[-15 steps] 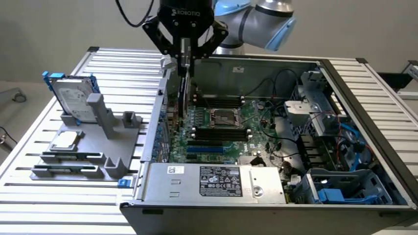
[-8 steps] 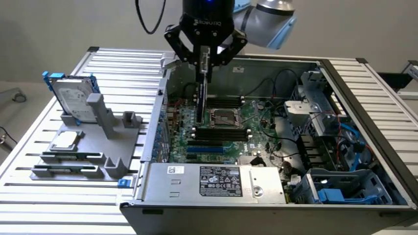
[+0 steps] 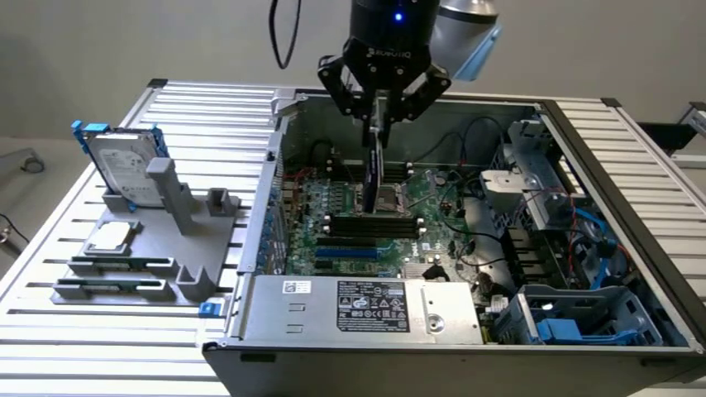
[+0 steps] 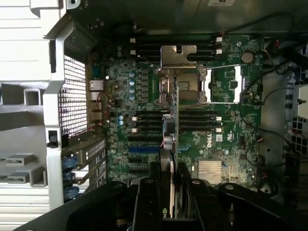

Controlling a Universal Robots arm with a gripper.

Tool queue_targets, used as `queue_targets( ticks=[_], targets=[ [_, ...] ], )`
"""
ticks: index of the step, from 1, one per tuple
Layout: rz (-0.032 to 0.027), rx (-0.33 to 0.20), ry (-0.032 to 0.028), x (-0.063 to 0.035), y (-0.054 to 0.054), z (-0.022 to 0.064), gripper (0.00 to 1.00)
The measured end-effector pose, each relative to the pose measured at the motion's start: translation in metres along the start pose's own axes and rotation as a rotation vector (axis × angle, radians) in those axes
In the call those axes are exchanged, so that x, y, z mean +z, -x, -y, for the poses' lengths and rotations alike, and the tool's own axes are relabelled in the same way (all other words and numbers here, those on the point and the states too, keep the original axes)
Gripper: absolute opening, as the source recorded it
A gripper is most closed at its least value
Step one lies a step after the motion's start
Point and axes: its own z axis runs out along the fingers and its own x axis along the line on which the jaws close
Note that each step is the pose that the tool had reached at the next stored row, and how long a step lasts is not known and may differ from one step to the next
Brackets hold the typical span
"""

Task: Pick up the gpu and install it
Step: 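Pick up the gpu and move the gpu toward the slot, then insert the gpu into the slot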

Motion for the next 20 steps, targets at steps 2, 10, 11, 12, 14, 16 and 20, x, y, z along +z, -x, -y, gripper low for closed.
queue_targets(
  ticks=[2, 10, 11, 12, 14, 16, 20],
  targets=[
    [0.0001, 0.0, 0.0, 0.0036, 0.0056, -0.0016, 0.26],
    [0.0001, 0.0, 0.0001, 0.0076, 0.007, -0.0017, 0.26],
    [0.0001, 0.0, 0.0001, 0.0076, 0.007, -0.0017, 0.26],
    [0.0001, 0.0, 0.0001, 0.0076, 0.007, -0.0017, 0.26],
    [0.0001, 0.0, 0.0001, 0.0076, 0.007, -0.0017, 0.26],
    [0.0, 0.0, 0.0001, 0.0076, 0.007, -0.0017, 0.26],
    [0.0001, 0.0, 0.0001, 0.0076, 0.007, -0.0017, 0.26]
  ],
)
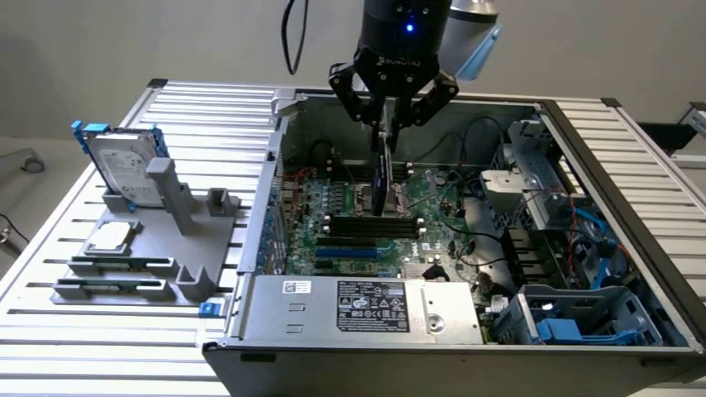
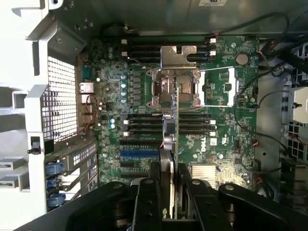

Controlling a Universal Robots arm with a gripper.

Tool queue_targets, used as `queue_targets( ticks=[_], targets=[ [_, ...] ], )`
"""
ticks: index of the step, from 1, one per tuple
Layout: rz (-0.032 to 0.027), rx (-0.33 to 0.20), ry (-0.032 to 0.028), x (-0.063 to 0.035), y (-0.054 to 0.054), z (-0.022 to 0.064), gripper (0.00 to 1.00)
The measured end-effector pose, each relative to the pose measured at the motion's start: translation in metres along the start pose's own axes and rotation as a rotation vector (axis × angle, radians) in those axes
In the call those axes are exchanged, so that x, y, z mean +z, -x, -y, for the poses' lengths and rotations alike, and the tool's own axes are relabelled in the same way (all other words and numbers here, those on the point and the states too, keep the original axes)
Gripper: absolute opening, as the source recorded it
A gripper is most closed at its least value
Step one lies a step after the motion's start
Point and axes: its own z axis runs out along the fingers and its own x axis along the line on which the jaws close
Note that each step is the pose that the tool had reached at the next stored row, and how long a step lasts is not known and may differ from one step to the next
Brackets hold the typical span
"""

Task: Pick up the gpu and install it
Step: 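Insert the gpu into the slot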

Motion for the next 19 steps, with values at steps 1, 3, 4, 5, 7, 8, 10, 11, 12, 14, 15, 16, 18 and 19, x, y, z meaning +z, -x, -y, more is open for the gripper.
queue_targets(
  ticks=[1, 3, 4, 5, 7, 8, 10, 11, 12, 14, 15, 16, 18, 19],
  targets=[
    [0.0, 0.0, 0.0, 0.0, 0.0, 0.0, 0.26],
    [0.0, 0.0, -0.0001, 0.0, 0.0, 0.0, 0.26],
    [0.0, 0.0, 0.0001, 0.0, 0.0003, 0.0, 0.26],
    [0.0, 0.0, 0.0002, 0.0, 0.0019, -0.0001, 0.26],
    [-0.0001, -0.008, 0.0023, 0.0, 0.0057, -0.0001, 0.26],
    [-0.0003, -0.017, 0.0027, 0.0002, 0.0062, -0.0002, 0.26],
    [-0.0008, -0.046, 0.003, 0.0007, 0.0064, -0.0002, 0.26],
    [-0.001, -0.064, 0.003, 0.0011, 0.0064, -0.0002, 0.26],
    [-0.0014, -0.082, 0.0027, 0.0016, 0.0064, -0.0002, 0.26],
    [-0.0019, -0.118, 0.0021, 0.0025, 0.0065, -0.0001, 0.26],
    [-0.0023, -0.136, 0.0016, 0.0029, 0.0065, -0.0002, 0.26],
    [-0.0025, -0.154, 0.0013, 0.0035, 0.0065, -0.0001, 0.26],
    [-0.0031, -0.19, 0.0006, 0.0044, 0.0065, -0.0001, 0.26],
    [-0.0035, -0.21, 0.0, 0.0049, 0.0066, -0.0001, 0.26]
  ],
)
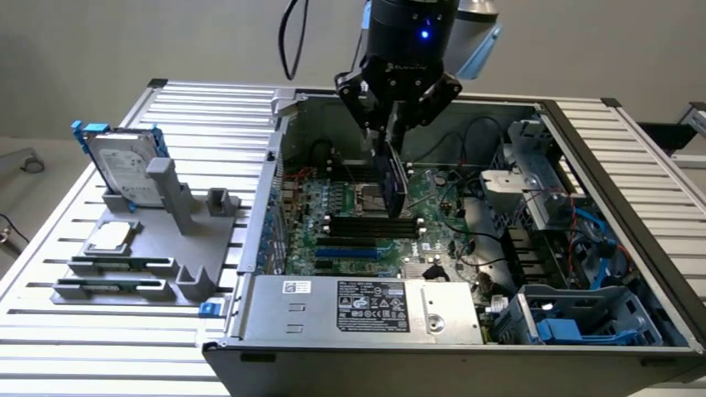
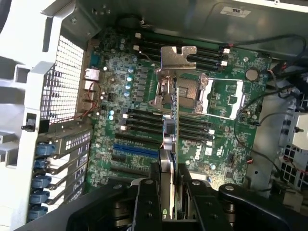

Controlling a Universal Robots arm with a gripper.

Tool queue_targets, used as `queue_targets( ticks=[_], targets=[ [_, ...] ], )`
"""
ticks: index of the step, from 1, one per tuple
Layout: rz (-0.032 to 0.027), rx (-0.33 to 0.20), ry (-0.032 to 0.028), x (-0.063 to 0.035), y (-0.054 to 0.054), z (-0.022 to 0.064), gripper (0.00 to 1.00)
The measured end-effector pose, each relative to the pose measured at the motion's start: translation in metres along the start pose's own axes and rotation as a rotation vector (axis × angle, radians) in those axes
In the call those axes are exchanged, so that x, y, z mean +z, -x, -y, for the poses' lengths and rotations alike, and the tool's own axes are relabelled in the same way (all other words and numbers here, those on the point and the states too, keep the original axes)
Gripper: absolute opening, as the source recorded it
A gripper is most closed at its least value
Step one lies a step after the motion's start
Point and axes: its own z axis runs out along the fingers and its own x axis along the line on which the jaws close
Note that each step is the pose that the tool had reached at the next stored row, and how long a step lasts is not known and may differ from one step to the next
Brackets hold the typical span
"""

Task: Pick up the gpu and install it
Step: 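Insert the gpu into the slot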

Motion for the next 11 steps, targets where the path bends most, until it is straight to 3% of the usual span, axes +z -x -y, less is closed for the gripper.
queue_targets(
  ticks=[11],
  targets=[
    [-0.0038, -0.199, -0.0051, 0.0056, 0.0002, 0.0001, 0.26]
  ],
)
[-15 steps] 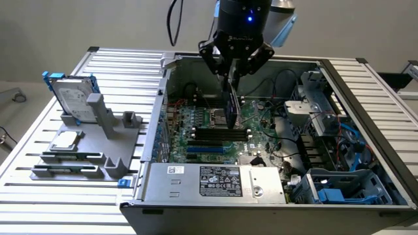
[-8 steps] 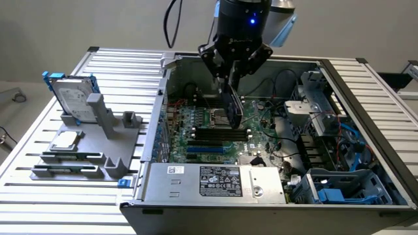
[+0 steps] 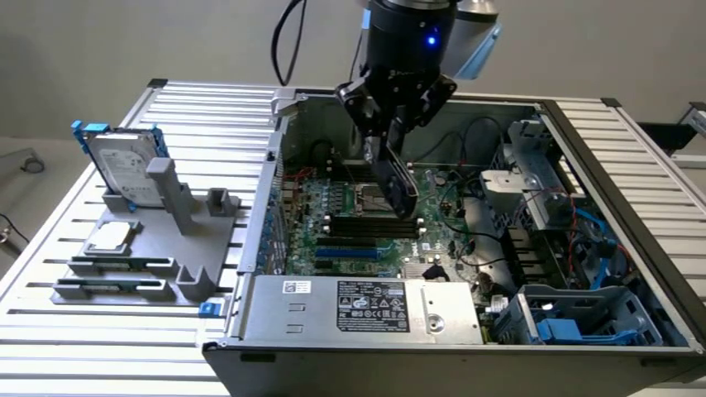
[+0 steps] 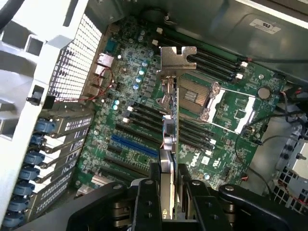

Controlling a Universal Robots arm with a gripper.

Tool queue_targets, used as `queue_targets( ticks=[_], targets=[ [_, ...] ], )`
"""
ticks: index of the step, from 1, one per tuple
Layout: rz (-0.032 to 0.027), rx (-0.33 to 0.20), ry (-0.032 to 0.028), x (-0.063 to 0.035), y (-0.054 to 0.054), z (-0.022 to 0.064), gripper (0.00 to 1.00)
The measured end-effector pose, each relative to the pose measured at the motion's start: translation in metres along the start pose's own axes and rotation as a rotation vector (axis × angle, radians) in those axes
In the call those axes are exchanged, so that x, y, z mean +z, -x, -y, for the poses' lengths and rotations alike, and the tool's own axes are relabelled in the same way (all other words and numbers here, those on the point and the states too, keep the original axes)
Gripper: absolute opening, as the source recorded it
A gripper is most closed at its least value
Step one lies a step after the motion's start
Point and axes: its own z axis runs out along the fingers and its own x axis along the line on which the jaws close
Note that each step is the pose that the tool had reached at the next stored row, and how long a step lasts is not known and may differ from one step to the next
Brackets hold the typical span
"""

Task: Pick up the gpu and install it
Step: 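Insert the gpu into the slot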

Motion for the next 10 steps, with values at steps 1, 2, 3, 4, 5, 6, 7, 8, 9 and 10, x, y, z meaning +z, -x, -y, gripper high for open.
queue_targets(
  ticks=[1, 2, 3, 4, 5, 6, 7, 8, 9, 10],
  targets=[
    [-0.0003, -0.018, -0.0004, 0.0006, 0.0, 0.0, 0.26],
    [-0.0006, -0.035, -0.0009, 0.0011, 0.0, 0.0, 0.26],
    [-0.001, -0.053, -0.0014, 0.0016, 0.0001, 0.0, 0.26],
    [-0.0014, -0.073, -0.002, 0.0022, 0.0001, 0.0, 0.26],
    [-0.0017, -0.091, -0.0025, 0.0027, 0.0001, 0.0, 0.26],
    [-0.0022, -0.109, -0.003, 0.0032, 0.0001, 0.0, 0.26],
    [-0.0025, -0.127, -0.0034, 0.0038, 0.0001, 0.0, 0.26],
    [-0.0029, -0.145, -0.004, 0.0043, 0.0001, 0.0001, 0.26],
    [-0.0033, -0.163, -0.0045, 0.0048, 0.0001, 0.0001, 0.26],
    [-0.0036, -0.181, -0.0049, 0.0053, 0.0001, 0.0001, 0.26]
  ],
)
